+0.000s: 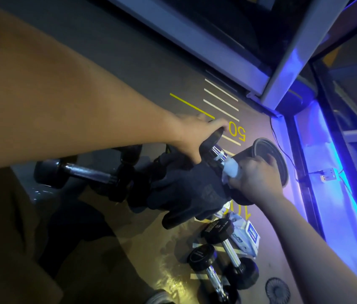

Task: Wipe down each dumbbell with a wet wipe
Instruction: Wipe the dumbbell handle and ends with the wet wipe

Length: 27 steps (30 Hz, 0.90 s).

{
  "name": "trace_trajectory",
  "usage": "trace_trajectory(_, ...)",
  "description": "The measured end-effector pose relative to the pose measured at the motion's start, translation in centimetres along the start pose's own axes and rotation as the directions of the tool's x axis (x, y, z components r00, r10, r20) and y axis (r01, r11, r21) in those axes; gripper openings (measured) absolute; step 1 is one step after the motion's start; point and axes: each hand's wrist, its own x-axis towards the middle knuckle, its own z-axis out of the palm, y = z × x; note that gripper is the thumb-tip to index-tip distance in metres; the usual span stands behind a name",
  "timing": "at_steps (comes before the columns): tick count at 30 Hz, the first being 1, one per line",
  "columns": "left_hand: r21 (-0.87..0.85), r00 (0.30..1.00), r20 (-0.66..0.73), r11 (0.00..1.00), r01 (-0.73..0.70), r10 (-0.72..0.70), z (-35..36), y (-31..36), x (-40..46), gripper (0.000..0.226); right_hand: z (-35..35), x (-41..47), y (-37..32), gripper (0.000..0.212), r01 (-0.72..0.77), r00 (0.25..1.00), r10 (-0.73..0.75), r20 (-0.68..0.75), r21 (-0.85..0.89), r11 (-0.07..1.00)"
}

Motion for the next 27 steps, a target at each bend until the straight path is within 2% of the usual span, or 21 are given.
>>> trace_trajectory(3,0.009,1.0,-0.002,1.0,0.004,-0.004,-0.1,0.0,-0.1,0.097,-0.4,0.5,-0.7,0.052,0.034,0.999,-0.035,-0.022,-0.063,0.997)
trace_trajectory(13,0.02,1.0,-0.017,1.0,-0.01,0.01,0.4,-0.3,0.5,0.093,-1.9,2.0,-2.3,0.041,0.063,0.996,-0.056,-0.076,0.095,0.993)
trace_trajectory(17,0.018,1.0,-0.026,1.0,-0.008,0.008,0.3,-0.4,0.5,0.094,-2.3,2.2,-2.8,0.031,0.014,0.998,0.001,-0.056,0.254,0.967)
trace_trajectory(21,0.006,1.0,-0.025,1.0,-0.015,0.015,0.4,-0.4,0.5,0.094,-3.8,2.4,-4.3,0.029,-0.01,0.998,0.04,-0.056,0.451,0.892)
trace_trajectory(27,-0.003,1.0,-0.015,1.0,-0.015,0.015,0.2,-0.2,0.3,0.094,-4.5,3.2,-4.6,0.031,-0.044,0.999,0.027,0.04,0.546,0.836)
